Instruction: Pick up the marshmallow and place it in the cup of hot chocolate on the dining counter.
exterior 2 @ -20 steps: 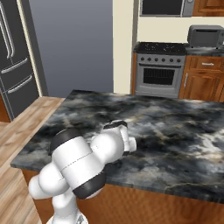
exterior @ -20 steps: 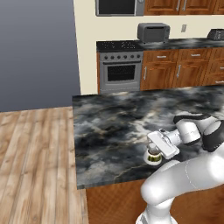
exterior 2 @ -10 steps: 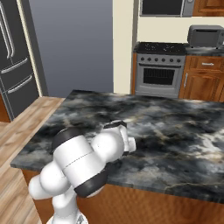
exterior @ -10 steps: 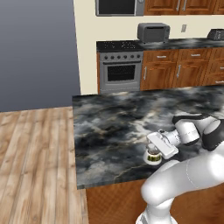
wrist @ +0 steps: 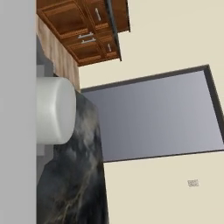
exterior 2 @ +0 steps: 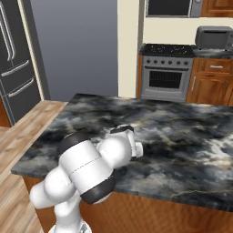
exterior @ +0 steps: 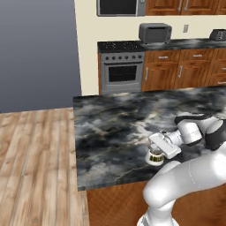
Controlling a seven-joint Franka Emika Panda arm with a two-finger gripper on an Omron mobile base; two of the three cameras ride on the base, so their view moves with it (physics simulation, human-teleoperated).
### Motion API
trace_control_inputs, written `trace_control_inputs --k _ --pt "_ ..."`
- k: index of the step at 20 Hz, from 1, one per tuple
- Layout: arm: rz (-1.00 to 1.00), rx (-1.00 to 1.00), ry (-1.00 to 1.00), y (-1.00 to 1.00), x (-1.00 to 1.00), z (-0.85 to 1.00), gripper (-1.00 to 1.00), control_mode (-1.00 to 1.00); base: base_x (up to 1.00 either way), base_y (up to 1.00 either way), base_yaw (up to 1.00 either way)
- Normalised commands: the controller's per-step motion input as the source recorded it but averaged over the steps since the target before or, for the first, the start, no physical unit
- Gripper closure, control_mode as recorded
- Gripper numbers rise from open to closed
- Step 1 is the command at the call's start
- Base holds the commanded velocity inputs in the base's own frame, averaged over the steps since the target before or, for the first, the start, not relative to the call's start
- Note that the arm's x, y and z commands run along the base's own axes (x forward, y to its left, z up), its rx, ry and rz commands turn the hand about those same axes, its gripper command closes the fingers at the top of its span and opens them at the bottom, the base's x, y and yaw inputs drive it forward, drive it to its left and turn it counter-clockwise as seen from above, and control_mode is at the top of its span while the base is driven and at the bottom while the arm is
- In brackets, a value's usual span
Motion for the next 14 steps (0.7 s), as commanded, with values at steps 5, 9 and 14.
trace_control_inputs --k 5,9,14 --pt "0.00 0.00 0.00 -0.01 -0.06 0.00 -1.00 -1.00 0.00 0.00 0.00" --pt "0.00 0.00 -0.07 0.00 -0.29 0.25 -1.00 -1.00 0.00 0.00 0.00" --pt "0.00 0.00 -0.11 0.00 -0.28 0.47 -1.00 -1.00 0.00 0.00 0.00"
